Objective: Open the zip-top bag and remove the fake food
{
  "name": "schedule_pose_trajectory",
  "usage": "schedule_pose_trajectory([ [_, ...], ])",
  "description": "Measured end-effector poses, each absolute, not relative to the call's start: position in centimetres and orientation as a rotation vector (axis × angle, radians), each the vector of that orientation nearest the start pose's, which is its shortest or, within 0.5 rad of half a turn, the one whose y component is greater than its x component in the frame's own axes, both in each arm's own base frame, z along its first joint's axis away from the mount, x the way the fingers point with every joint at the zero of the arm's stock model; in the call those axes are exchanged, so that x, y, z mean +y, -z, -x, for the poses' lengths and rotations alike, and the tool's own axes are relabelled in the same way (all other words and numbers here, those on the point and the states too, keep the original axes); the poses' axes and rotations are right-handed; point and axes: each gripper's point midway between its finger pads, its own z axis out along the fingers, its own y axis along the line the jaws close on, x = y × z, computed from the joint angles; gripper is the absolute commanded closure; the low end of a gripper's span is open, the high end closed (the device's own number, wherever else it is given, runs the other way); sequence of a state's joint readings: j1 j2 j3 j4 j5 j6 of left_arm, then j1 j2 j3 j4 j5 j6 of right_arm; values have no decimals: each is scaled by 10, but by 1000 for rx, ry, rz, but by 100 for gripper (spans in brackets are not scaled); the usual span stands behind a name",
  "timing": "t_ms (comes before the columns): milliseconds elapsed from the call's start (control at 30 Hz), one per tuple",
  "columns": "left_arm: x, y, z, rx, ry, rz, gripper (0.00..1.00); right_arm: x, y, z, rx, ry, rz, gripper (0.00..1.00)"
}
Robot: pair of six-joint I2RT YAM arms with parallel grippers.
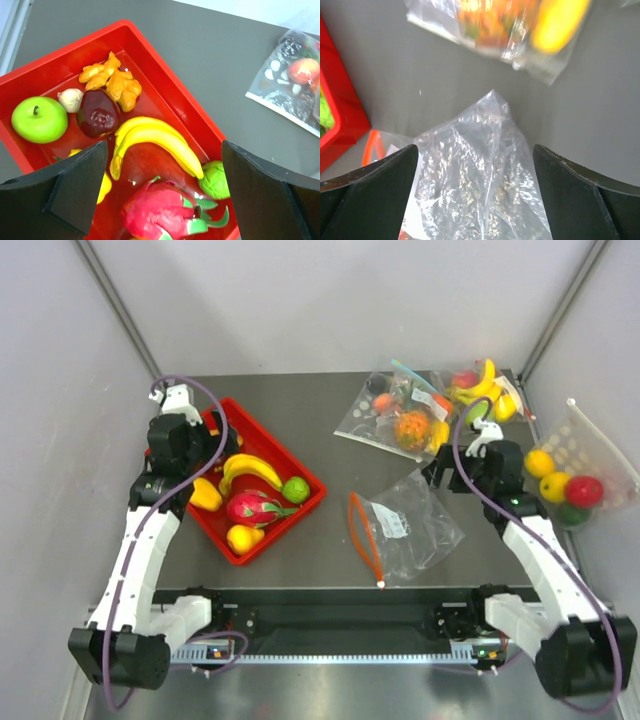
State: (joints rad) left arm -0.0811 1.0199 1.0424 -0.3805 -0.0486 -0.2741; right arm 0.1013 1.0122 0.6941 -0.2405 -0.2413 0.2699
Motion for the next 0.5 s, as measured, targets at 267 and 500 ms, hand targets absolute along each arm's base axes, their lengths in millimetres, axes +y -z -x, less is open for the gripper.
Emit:
schedule_pose_trajectory([
  [267, -30, -300, -320, 1917, 189, 192, 1, 50, -263, -281, 1883, -278, -43, 0],
  [500, -28, -306, -307, 1904, 180, 183, 1, 37, -287, -266, 1844, -214, -67, 0],
])
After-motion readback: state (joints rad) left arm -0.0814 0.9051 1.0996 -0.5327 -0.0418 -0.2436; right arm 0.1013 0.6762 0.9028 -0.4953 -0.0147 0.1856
